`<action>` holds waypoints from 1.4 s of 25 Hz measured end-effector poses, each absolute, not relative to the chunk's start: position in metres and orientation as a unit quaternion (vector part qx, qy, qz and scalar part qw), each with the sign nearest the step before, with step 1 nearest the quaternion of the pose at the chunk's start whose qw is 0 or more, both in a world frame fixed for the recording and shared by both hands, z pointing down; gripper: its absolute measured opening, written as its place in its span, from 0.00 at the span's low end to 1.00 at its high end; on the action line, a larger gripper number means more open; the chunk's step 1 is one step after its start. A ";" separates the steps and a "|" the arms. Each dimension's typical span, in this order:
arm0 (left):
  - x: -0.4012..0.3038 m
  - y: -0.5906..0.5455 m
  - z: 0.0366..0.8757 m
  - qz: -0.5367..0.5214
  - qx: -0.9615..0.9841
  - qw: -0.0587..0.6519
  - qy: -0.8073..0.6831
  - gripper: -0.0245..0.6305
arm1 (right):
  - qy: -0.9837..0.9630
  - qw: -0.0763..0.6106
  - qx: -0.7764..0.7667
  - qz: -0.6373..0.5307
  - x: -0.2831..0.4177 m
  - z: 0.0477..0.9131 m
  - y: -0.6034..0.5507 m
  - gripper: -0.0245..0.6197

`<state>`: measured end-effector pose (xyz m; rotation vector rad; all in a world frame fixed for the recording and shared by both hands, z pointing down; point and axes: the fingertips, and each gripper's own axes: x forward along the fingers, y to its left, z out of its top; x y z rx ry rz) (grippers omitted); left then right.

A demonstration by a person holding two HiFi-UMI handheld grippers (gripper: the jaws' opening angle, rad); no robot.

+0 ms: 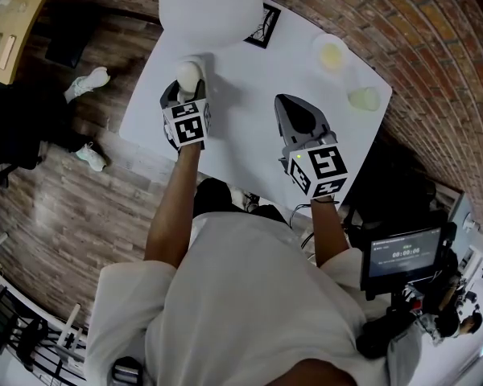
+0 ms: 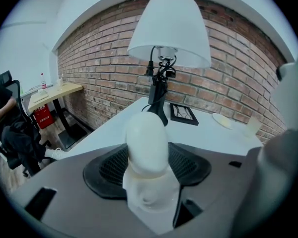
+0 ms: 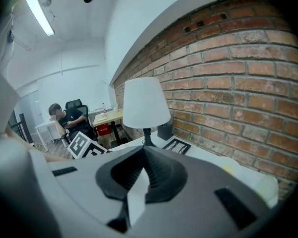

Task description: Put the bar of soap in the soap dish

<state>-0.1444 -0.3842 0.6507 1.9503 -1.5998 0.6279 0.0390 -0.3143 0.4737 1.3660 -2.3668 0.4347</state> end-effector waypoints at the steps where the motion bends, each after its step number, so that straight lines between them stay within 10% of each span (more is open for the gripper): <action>1: -0.145 -0.384 0.651 0.235 0.722 0.266 -0.594 0.43 | -0.841 0.186 0.485 0.154 0.039 0.474 -0.314 0.05; 35: -0.150 -0.387 0.657 0.247 0.711 0.253 -0.609 0.44 | -0.842 0.188 0.482 0.152 0.053 0.478 -0.305 0.05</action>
